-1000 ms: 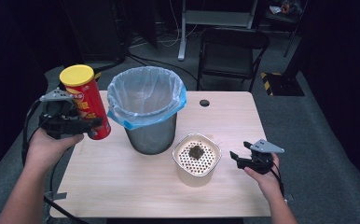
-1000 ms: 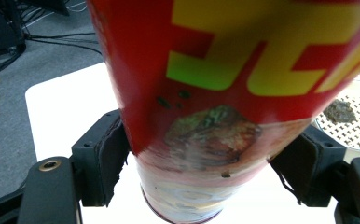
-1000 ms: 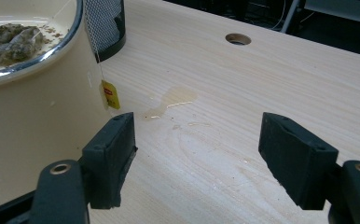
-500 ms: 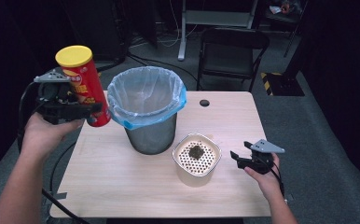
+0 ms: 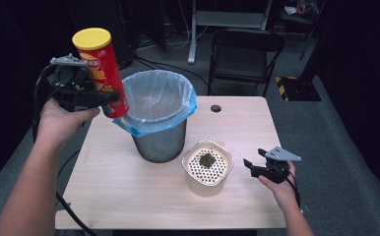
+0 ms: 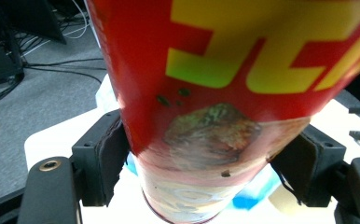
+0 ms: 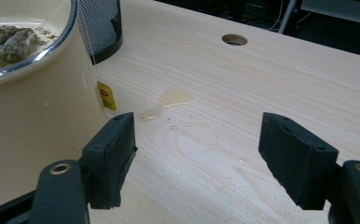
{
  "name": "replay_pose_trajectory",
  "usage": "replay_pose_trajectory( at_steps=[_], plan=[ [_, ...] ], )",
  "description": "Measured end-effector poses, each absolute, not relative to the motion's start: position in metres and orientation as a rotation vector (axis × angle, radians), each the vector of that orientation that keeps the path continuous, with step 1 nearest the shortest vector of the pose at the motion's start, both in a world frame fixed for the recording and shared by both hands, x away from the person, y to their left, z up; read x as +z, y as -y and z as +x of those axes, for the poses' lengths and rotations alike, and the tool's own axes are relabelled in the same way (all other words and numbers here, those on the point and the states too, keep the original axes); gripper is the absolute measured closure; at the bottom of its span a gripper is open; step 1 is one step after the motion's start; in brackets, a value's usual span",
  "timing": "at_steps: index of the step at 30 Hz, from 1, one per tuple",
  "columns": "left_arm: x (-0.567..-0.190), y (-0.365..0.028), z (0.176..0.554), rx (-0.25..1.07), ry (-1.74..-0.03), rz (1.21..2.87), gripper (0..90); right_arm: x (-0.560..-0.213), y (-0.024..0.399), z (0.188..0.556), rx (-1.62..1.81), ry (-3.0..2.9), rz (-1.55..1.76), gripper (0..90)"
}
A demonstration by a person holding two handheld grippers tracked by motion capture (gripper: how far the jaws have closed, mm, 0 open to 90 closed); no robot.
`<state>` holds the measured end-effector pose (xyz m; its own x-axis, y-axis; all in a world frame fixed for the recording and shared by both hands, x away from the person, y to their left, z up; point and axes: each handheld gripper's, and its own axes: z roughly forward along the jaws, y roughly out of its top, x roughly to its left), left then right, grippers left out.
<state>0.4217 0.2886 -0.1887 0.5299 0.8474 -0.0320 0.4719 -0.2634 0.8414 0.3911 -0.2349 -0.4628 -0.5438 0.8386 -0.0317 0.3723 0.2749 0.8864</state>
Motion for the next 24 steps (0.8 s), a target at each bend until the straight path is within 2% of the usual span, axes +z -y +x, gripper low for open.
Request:
replay_pose_trajectory(
  at_steps=[10,18,19,21,24],
  plan=[
    [-0.203,-0.244,0.46,0.507,-1.054,1.963,23.7,-0.464,0.236,0.392,1.22,-2.049,1.081,27.0],
    [-0.224,-0.229,0.481,0.464,-1.084,2.026,23.6,-0.464,0.236,0.392,1.22,-2.052,1.083,27.0],
    [-0.228,-0.227,0.482,0.467,-1.102,2.006,22.2,-0.464,0.236,0.392,1.224,-2.049,1.089,27.1],
    [-0.233,-0.229,0.482,0.476,-1.115,1.993,11.9,-0.464,0.236,0.392,1.227,-2.047,1.088,27.0],
    [-0.238,-0.237,0.478,0.466,-1.115,1.976,11.9,-0.464,0.238,0.392,1.227,-2.047,1.085,27.0]
  ],
)
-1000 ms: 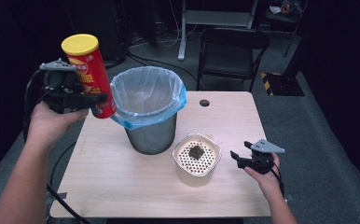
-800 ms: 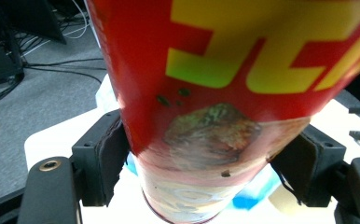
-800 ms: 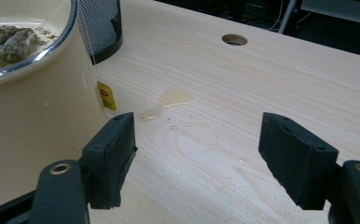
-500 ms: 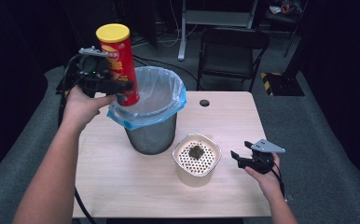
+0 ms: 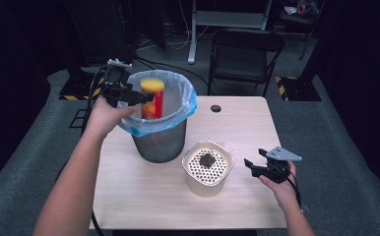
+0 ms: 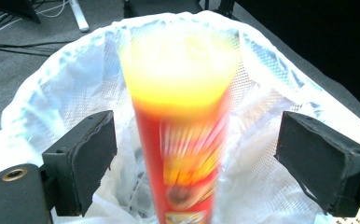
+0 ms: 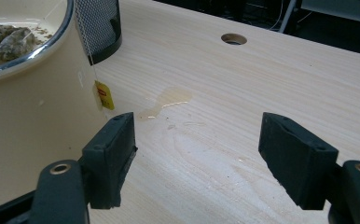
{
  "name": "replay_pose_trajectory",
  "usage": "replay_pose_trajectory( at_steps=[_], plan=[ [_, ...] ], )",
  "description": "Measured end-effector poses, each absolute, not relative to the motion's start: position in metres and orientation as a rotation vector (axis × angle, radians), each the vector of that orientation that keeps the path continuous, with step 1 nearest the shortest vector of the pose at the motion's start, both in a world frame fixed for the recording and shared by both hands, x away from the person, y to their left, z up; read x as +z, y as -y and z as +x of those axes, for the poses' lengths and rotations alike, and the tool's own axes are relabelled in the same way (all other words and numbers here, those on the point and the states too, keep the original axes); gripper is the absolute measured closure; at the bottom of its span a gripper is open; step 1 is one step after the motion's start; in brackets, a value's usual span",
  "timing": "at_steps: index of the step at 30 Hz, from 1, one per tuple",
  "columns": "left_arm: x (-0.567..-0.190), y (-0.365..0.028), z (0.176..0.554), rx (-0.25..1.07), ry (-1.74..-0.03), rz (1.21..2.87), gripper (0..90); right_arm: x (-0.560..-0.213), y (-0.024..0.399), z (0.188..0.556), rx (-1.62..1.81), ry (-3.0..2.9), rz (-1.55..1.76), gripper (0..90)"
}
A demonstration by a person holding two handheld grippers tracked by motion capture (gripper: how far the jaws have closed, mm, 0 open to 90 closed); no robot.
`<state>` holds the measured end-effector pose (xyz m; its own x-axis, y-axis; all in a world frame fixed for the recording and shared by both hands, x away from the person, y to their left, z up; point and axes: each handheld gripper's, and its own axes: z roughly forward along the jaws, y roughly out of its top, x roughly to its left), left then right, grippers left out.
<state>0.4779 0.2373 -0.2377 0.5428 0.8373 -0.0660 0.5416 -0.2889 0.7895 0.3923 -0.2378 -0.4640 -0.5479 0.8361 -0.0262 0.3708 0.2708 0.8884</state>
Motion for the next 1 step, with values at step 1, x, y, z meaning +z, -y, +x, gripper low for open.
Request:
replay_pose_trajectory(
  at_steps=[1],
  plan=[
    [-0.2392,-0.2405,0.4761,0.467,-1.114,1.972,12.0,-0.464,0.2381,0.3924,1.229,-2.044,1.086,27.0]
  ],
)
